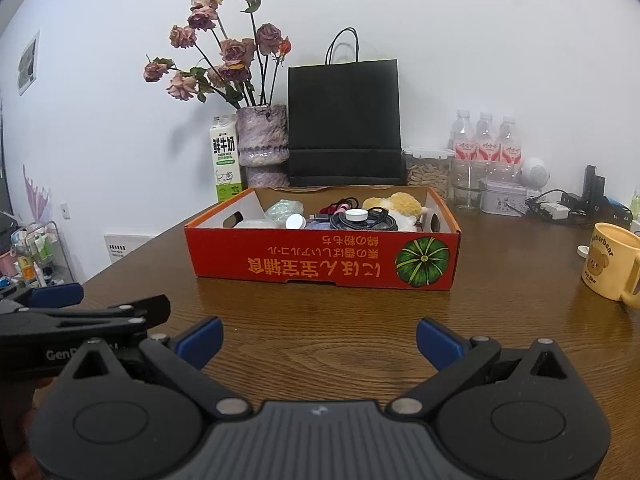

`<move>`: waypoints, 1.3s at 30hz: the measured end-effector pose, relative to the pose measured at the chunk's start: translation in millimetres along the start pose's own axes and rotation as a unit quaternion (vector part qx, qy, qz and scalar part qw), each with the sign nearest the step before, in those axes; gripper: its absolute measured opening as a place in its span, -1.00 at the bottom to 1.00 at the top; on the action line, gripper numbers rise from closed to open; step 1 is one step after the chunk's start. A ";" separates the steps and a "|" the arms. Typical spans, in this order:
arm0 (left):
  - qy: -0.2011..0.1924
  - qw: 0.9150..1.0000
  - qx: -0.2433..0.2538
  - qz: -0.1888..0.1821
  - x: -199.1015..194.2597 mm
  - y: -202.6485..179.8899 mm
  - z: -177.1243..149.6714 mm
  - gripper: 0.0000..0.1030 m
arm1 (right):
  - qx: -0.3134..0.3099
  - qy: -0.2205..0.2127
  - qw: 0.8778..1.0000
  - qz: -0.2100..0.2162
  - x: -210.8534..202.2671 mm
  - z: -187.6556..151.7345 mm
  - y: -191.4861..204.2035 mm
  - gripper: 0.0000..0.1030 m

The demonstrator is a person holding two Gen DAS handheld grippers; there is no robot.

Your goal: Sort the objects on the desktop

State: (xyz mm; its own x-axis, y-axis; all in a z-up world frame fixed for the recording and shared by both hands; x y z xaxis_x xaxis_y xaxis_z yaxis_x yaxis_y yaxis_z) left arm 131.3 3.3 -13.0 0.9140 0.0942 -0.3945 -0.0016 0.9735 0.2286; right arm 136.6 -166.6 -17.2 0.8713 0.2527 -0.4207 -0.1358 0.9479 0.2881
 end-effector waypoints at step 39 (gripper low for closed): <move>-0.003 1.000 0.002 0.005 -1.6 -0.3 2.0 1.00 | 0.001 -0.001 1.000 0.001 0.4 2.4 0.2 1.00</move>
State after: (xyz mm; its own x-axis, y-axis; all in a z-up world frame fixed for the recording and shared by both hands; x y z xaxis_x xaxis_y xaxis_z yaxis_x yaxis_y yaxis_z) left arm 130.7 2.4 -10.6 0.9166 0.1018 -0.3867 -0.0081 0.9716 0.2366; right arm 138.0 -166.8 -15.3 0.8716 0.2542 -0.4191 -0.1361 0.9469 0.2912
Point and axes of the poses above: each gripper's, at about its wrist camera, not at the fingertips, and x roughly the way its jaws point, y to its left, z to its top, the point moved 3 cm from there along x, roughly the way its jaws point, and after that the axes turned 14 degrees about x, right-handed, at the moved point
